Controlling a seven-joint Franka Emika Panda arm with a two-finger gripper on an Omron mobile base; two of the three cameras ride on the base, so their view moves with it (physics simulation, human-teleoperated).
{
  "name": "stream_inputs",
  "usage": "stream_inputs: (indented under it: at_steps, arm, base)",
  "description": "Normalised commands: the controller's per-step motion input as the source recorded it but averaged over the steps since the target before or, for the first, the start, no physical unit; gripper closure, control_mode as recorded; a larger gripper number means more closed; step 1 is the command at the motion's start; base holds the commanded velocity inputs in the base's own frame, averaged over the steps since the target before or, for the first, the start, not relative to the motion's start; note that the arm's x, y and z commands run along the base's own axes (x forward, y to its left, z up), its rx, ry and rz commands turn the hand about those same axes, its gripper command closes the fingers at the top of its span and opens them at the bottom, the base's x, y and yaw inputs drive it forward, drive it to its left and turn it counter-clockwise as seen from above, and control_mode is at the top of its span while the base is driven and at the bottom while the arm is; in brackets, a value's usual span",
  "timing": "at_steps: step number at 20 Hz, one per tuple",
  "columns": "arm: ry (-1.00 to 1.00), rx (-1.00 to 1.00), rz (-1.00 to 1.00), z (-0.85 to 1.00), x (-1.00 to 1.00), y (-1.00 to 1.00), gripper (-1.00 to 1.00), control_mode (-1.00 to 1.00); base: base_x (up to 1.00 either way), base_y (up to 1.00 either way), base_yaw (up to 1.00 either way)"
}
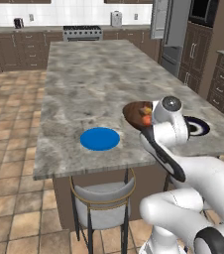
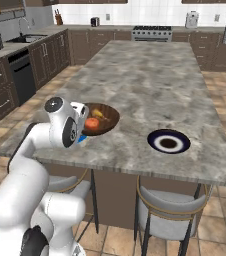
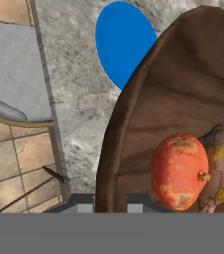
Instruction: Pick the chicken drumstick and squash from their plates and place them in the bowl. Then put the bowl in the fridge.
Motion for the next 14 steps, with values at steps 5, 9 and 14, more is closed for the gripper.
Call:
stream_inputs:
  at_steps: [5, 9, 14]
  arm:
    - [-0.02, 0.0, 0.05, 0.16, -0.5, -0.07, 1.0, -1.0]
    - [-0.04, 0.0, 0.04, 0.09, -0.32, -0.04, 1.0, -1.0]
    - [0.0, 0.0, 0.0, 0.0, 0.0, 0.0, 1.0, 1.0]
  base:
    - [0.0, 0.0, 0.0]
    - [0.0, 0.0, 0.0]
    - [0.0, 0.0, 0.0]
